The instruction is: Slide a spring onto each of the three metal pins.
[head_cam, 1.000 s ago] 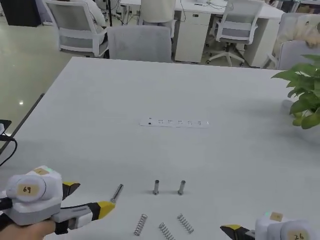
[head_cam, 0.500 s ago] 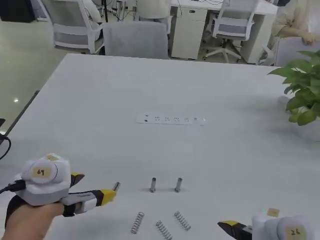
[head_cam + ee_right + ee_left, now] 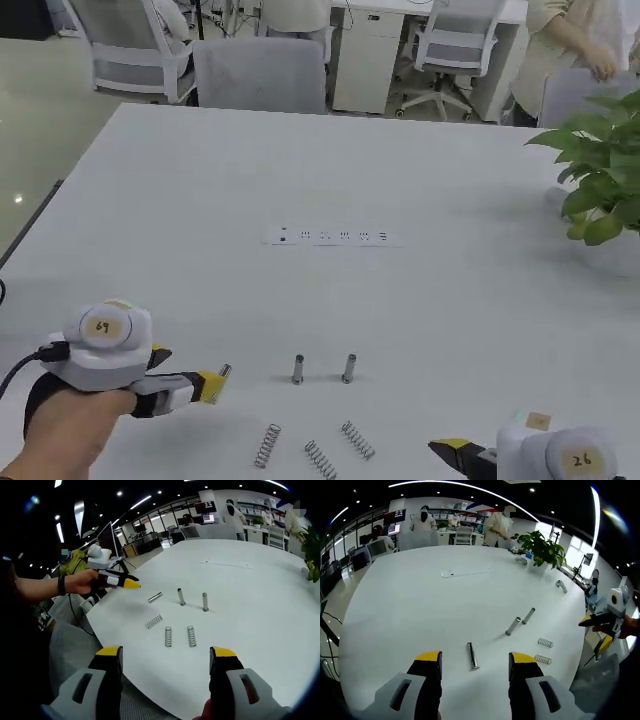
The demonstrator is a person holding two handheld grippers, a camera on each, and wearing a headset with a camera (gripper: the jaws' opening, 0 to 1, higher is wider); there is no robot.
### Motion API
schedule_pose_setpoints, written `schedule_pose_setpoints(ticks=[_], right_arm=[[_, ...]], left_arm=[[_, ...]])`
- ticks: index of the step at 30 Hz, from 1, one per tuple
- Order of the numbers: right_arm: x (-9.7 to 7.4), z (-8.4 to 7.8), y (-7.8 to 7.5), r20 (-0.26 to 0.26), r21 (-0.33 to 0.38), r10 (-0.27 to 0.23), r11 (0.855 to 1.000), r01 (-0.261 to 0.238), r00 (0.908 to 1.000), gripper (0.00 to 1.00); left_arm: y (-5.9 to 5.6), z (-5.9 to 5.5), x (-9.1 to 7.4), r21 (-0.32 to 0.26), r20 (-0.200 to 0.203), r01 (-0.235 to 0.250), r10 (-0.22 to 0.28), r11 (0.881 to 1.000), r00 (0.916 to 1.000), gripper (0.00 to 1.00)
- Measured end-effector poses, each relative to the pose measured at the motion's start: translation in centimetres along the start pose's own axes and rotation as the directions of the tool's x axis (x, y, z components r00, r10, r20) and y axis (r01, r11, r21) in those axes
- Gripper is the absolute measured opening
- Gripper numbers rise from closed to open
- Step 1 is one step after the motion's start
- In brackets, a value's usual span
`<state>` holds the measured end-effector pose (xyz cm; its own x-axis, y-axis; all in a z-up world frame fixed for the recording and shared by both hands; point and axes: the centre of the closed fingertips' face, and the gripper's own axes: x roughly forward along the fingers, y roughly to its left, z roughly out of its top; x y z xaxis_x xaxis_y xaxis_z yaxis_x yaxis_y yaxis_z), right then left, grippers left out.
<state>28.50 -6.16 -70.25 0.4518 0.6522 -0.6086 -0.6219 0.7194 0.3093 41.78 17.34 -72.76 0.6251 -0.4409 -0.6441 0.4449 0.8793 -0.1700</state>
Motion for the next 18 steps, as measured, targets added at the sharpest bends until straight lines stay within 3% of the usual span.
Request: schedule_pose_setpoints(ticks=[18], right_arm=[[0.0, -0.1, -0.5, -0.005, 0.011, -0.005, 1.0, 0.005, 1.0, 0.69]], left_arm=[[-0.1, -1.1, 3.2, -0.017, -0.096, 0.01, -0.012, 1.0, 0.9953, 0.37]])
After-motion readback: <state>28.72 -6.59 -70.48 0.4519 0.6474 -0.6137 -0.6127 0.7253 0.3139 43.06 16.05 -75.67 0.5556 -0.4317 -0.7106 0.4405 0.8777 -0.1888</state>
